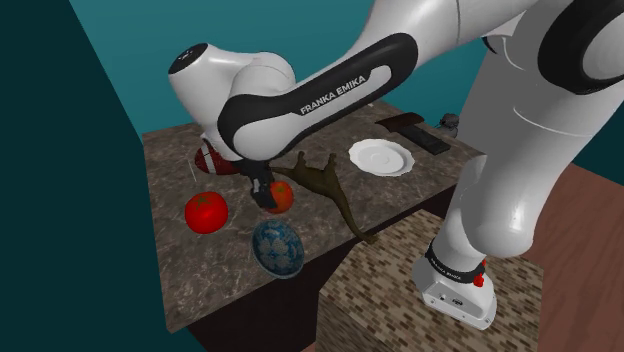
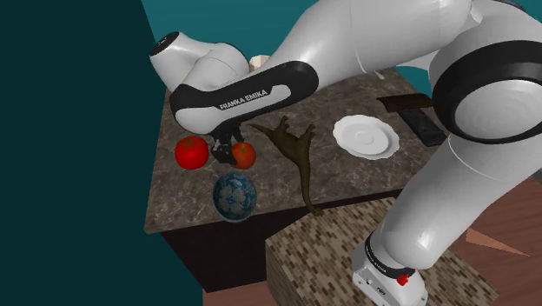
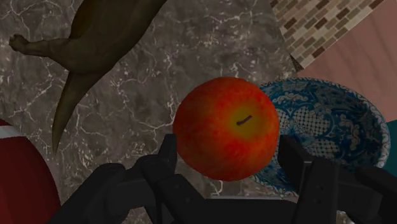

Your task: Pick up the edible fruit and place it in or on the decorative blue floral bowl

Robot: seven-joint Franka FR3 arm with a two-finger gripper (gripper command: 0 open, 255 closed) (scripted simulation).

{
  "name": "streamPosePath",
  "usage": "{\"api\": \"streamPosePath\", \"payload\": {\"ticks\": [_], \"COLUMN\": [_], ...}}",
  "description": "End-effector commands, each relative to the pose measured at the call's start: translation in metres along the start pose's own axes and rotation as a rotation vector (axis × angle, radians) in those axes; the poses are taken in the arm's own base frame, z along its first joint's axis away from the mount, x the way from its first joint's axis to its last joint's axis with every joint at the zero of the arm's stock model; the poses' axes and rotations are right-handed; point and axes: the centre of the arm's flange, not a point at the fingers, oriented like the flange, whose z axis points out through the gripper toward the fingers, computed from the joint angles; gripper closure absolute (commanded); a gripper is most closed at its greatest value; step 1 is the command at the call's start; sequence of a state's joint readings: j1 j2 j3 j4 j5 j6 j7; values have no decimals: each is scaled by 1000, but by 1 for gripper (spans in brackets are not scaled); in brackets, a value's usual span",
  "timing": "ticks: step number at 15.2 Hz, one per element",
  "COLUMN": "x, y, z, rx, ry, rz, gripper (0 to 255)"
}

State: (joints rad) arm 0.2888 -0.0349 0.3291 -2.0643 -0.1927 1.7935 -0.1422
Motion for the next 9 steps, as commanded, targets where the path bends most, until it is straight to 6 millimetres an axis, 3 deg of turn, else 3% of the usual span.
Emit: {"api": "streamPosePath", "payload": {"ticks": [1, 6, 9], "x": [14, 48, 52], "y": [-22, -80, -82], "z": [-6, -24, -9], "rx": [0, 0, 0], "ry": [0, 0, 0], "rz": [1, 1, 1], "gripper": [255, 255, 255]}}
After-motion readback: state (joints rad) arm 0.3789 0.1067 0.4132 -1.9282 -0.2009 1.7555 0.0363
